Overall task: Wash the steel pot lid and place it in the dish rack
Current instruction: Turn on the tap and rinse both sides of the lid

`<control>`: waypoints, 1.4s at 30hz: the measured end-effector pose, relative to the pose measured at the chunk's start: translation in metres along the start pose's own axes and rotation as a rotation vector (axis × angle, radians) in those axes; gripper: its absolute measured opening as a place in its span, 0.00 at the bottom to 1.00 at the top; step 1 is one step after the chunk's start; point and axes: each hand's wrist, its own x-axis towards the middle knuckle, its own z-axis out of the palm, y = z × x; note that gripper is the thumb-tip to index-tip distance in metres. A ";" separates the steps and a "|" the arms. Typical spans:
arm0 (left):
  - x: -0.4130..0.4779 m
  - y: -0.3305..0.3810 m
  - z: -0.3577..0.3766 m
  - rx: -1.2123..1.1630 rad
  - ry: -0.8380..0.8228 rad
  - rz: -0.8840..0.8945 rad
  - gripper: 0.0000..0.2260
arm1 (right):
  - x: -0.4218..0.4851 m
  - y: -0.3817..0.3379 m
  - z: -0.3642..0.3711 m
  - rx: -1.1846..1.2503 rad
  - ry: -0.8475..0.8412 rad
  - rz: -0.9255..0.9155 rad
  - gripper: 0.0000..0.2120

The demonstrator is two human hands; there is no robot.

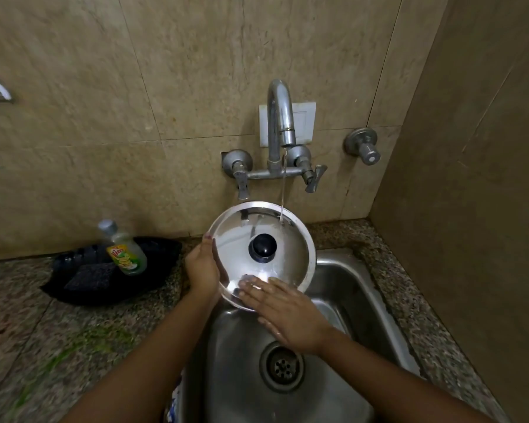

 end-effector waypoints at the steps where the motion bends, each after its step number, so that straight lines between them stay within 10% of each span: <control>1: 0.004 0.002 -0.003 0.008 0.011 0.012 0.13 | -0.009 0.010 0.000 0.021 0.002 0.063 0.30; 6: -0.001 -0.004 -0.004 0.095 -0.033 0.041 0.14 | 0.002 0.059 -0.018 0.274 0.096 0.503 0.28; 24: 0.006 -0.012 -0.029 0.180 -0.091 -0.005 0.14 | -0.034 0.057 0.005 0.248 0.277 0.308 0.32; 32: 0.007 -0.004 -0.021 0.178 -0.087 -0.009 0.16 | 0.068 0.098 -0.091 1.006 0.648 0.899 0.21; 42: 0.001 0.006 -0.006 0.122 -0.128 0.018 0.15 | 0.109 0.123 -0.092 0.817 0.736 1.009 0.19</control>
